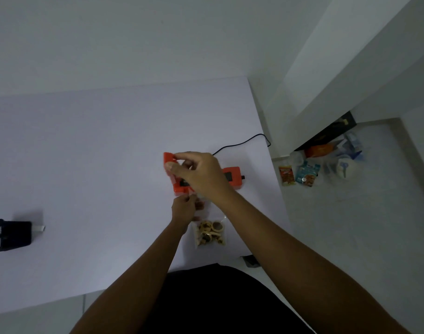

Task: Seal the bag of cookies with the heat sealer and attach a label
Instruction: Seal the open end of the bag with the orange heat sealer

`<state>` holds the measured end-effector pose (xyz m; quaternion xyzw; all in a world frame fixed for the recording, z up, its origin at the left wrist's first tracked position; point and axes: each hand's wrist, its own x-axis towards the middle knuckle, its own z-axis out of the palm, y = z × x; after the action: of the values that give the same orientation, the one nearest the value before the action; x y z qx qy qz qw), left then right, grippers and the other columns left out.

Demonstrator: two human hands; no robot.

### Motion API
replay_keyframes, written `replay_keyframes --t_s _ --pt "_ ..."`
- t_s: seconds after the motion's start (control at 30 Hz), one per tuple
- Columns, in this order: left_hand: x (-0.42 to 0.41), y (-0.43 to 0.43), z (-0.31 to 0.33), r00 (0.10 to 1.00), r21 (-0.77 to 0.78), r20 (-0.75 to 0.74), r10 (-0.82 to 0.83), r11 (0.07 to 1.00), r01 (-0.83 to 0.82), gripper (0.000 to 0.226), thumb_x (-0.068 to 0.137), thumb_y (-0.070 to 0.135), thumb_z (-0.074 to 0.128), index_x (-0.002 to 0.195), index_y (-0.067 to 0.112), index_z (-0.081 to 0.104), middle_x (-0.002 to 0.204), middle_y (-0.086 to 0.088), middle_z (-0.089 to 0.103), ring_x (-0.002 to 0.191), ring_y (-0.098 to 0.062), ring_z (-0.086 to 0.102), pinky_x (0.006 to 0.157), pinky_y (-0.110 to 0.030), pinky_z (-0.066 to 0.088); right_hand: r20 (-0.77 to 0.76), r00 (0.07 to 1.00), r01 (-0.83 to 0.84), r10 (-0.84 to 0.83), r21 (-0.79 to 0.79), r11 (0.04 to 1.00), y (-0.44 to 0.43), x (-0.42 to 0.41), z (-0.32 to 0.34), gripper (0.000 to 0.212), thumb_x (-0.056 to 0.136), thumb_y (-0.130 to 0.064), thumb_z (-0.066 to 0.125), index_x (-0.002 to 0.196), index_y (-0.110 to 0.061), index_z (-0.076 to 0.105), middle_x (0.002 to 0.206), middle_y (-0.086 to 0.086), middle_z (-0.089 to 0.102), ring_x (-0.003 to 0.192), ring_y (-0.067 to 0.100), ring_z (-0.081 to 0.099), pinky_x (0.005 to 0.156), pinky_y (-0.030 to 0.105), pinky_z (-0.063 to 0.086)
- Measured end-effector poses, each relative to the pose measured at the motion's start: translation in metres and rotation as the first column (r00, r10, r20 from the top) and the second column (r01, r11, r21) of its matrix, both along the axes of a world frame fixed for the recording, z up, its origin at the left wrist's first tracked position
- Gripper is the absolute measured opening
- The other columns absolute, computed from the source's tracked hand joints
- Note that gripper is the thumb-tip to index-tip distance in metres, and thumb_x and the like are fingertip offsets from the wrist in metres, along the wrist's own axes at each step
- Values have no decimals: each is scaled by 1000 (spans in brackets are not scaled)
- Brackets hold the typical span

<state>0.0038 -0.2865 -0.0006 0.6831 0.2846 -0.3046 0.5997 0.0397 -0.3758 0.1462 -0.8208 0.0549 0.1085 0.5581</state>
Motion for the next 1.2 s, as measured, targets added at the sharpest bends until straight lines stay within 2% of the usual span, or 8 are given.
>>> replay_keyframes --t_s 0.13,0.23,0.33,0.4,0.57,0.77,0.93,1.2 --pt "-3 -1 3 999 -13 32 -2 1000 2 16 99 19 54 85 19 63 87 -8 71 81 -26 71 68 -46 61 -21 977 -211 211 -18 977 18 1 -9 36 98 -17 56 133 -22 60 116 3 68 72 -3 54 71 13 44" --pt "-3 -1 2 998 -3 51 -27 1000 27 14 98 20 54 89 17 64 89 -9 72 82 -26 71 68 -47 61 -20 975 -222 223 30 975 13 0 -17 36 99 -10 51 130 -24 61 105 -3 66 76 -2 58 72 14 51" --pt "0 0 2 1000 8 8 -19 1000 19 20 97 20 53 99 7 67 89 -11 74 80 -26 73 64 -48 62 11 999 -53 53 86 995 -11 -3 -25 30 98 -10 51 120 -23 67 99 0 69 85 17 67 77 26 59" --pt "1 1 1 1000 6 1 -2 1000 2 20 96 22 55 100 8 68 88 -11 75 79 -27 73 64 -51 61 19 992 120 -122 87 989 -37 -5 -39 26 97 -8 53 114 -18 70 105 0 72 92 16 68 83 26 58" --pt "0 -1 7 996 44 82 21 999 -25 19 98 24 52 102 11 65 88 -9 74 75 -22 74 57 -43 61 -80 939 311 -335 -222 924 -106 -22 -94 29 95 -9 56 121 -13 67 115 5 68 104 17 64 86 17 49" --pt "5 -5 13 986 118 160 51 990 -71 20 97 15 52 104 7 68 80 -9 73 63 -21 74 54 -45 61 -175 939 218 -295 -359 907 -128 -43 -137 50 92 -12 65 140 -17 52 92 1 50 85 14 49 80 26 44" --pt "9 -11 22 967 192 255 24 978 -75 21 98 18 52 108 8 68 71 0 70 60 -20 73 52 -45 61 -185 943 205 -276 -330 922 -120 -49 -145 65 92 -9 63 150 -18 36 90 3 49 85 15 50 78 26 44" --pt "20 -18 31 948 297 316 -45 953 -53 17 98 21 53 95 13 68 66 7 65 55 -16 70 53 -43 61 -197 940 212 -279 -305 928 -122 -49 -143 66 92 -9 64 150 -21 35 76 -13 43 84 13 49 78 25 44"
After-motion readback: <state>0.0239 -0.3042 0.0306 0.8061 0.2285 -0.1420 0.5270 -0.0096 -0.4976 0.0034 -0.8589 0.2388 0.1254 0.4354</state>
